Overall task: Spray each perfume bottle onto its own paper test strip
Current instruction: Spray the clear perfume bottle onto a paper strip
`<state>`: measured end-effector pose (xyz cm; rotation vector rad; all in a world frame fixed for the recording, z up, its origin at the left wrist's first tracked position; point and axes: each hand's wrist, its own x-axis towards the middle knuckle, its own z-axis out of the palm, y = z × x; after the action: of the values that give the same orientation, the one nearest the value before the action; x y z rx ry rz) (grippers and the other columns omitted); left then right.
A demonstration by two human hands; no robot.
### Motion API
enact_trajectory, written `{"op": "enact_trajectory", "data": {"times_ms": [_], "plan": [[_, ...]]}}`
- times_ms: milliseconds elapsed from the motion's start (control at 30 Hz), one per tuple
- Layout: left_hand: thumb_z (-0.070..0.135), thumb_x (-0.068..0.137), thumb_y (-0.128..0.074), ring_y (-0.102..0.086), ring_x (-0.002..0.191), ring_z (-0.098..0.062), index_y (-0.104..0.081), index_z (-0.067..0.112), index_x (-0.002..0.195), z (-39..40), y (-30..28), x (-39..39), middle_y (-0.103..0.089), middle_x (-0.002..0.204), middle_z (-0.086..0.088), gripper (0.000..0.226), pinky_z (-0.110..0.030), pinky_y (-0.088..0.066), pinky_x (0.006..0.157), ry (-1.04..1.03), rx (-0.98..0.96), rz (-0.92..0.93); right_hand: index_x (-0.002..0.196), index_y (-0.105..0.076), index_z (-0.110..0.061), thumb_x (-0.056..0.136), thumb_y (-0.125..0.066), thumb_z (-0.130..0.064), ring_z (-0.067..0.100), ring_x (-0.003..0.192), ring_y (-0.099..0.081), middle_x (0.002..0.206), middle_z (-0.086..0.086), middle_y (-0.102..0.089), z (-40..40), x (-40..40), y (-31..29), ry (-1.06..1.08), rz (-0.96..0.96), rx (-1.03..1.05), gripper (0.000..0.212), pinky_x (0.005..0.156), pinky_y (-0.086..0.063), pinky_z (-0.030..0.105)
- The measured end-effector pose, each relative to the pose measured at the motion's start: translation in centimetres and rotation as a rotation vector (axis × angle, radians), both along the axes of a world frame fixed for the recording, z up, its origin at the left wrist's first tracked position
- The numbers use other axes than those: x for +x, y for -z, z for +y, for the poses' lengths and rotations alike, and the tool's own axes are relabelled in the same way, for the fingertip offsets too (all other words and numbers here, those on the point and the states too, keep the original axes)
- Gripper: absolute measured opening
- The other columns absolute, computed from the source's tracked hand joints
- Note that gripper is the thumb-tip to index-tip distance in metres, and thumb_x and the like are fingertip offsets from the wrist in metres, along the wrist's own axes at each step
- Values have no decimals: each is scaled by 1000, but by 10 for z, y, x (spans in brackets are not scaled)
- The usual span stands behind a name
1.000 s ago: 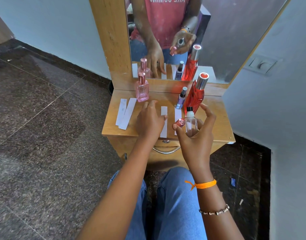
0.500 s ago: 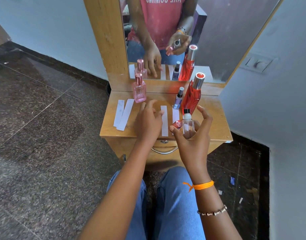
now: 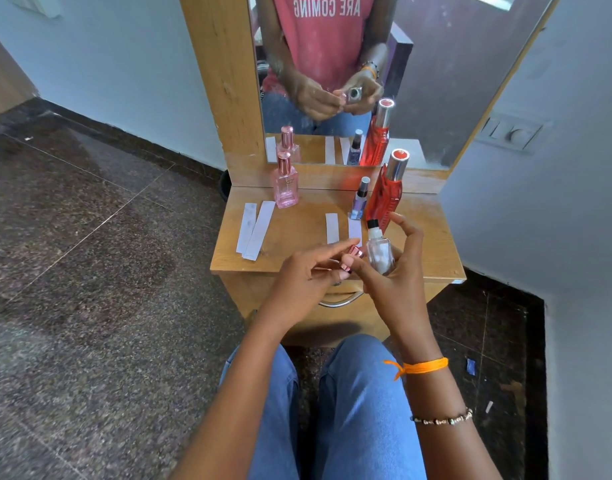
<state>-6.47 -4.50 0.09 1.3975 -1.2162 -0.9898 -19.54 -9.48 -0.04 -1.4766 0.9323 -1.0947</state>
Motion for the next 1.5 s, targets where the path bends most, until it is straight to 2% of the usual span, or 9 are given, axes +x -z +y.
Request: {"op": "enact_trajectory", "data": {"times_ms": [233, 433, 667, 767, 900, 1100, 1300, 1433, 1500], "plan": [[-3, 90, -48, -65, 103, -17, -58, 17, 121, 17, -7, 0, -65, 116, -11, 38, -30, -52, 92, 104, 40, 228, 130, -34, -20, 72, -77, 4, 0, 55, -54, 78, 3, -58, 2, -12, -4, -95, 16, -6, 76, 53, -44, 14], [9, 88, -59, -64, 75, -6, -63, 14, 96, 17, -14, -3, -63, 80, -2, 10, -23, -54, 73, 32, 89, 253, 129, -35, -23, 72, -74, 7, 24, 64, -60, 83, 19, -62, 10, -14, -6, -184, 78, -67, 75, 63, -55, 40], [15, 93, -52, -69, 74, -12, -62, 3, 97, 17, -17, -1, -66, 89, -12, 15, -21, -56, 67, -238, 122, 491, 132, -32, -26, 69, -83, -14, 17, 84, -65, 98, 1, -62, 25, -8, -1, -66, 114, -85, 82, 78, -56, 45], [19, 93, -52, -70, 71, -11, -59, 6, 91, 13, -20, -1, -66, 88, -14, 16, -21, -57, 69, -351, 78, 584, 133, -28, -35, 69, -80, -30, 26, 81, -61, 98, 11, -60, 36, -4, 10, -115, 163, -98, 82, 74, -53, 50], [19, 92, -55, -68, 72, -12, -63, 9, 85, 14, -20, -12, -69, 82, -9, 14, -20, -55, 63, -359, 76, 511, 137, -25, -32, 74, -79, -16, 10, 79, -60, 96, 5, -61, 46, 6, 18, -149, 172, -127, 84, 71, -48, 27], [14, 88, -59, -68, 71, -9, -65, 3, 100, 16, -24, -15, -71, 81, -3, 17, -19, -54, 62, -250, 64, 463, 139, -34, -30, 80, -68, -14, 14, 103, -62, 125, -8, -56, 41, 8, 9, -150, 114, -183, 70, 88, -49, 24], [22, 84, -65, -67, 78, -7, -70, 20, 95, 25, -23, -14, -72, 87, 0, 12, -15, -49, 65, -111, 180, 360, 132, -41, -25, 81, -59, 2, 0, 106, -56, 121, -20, -54, 38, 6, 3, -133, 148, -236, 60, 85, -45, 17], [10, 82, -66, -67, 83, -9, -70, 24, 94, 25, -23, -12, -71, 92, 0, 19, -19, -54, 70, -97, 131, 346, 136, -37, -35, 75, -47, -19, 1, 119, -47, 129, -25, -44, 40, 5, 0, -190, 56, -140, 64, 97, -42, 25], [8, 85, -63, -67, 84, -11, -69, 24, 95, 24, -21, -10, -71, 91, -1, 20, -23, -55, 74, -81, 106, 343, 140, -32, -37, 79, -44, -27, -9, 124, -37, 130, -28, -40, 40, 3, 0, -259, 54, -81, 63, 102, -34, 14]]}}
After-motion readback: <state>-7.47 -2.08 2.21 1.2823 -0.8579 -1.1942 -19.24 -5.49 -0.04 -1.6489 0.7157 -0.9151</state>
